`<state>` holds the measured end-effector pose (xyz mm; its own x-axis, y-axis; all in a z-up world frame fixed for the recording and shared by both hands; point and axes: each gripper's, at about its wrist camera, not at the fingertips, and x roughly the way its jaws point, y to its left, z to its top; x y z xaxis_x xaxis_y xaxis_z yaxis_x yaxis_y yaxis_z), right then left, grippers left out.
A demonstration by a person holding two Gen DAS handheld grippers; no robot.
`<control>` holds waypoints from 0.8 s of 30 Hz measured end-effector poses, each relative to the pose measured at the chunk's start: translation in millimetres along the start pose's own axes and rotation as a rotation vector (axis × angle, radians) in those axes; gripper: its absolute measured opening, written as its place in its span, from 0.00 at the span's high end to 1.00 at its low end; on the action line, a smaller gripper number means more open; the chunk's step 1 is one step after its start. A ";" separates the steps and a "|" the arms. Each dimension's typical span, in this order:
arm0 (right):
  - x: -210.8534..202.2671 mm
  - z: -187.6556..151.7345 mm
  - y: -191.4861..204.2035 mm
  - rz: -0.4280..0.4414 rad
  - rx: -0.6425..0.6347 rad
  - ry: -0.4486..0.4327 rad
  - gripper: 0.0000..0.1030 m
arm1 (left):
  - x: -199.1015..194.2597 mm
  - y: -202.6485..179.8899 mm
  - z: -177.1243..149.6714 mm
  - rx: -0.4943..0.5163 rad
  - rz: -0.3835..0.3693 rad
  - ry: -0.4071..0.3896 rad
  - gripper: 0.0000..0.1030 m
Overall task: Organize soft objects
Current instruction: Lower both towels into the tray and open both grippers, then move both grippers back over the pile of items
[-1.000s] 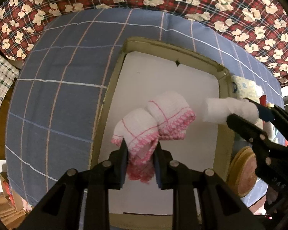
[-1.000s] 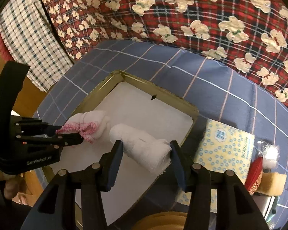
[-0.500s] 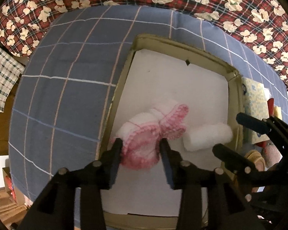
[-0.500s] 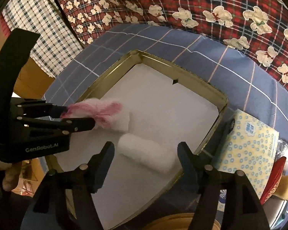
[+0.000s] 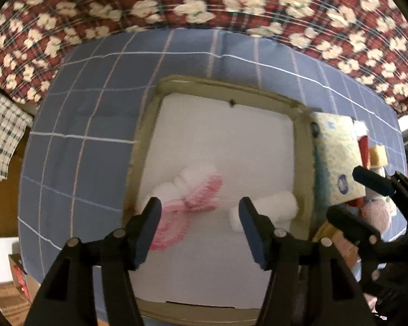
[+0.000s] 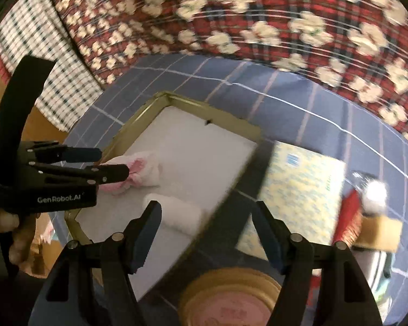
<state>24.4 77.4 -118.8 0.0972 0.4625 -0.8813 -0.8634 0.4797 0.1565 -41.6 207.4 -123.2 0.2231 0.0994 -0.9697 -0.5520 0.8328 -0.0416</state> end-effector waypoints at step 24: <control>-116.3 -134.8 -137.9 -0.263 0.439 -0.084 0.31 | -2.2 -202.9 -23.1 0.421 -0.164 0.013 0.36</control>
<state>65.4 -143.0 -98.0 0.3380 0.3336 -0.8801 -0.5171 0.8471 0.1225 51.3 25.6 -118.1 0.2688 -0.0572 -0.9615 -0.1343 0.9863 -0.0962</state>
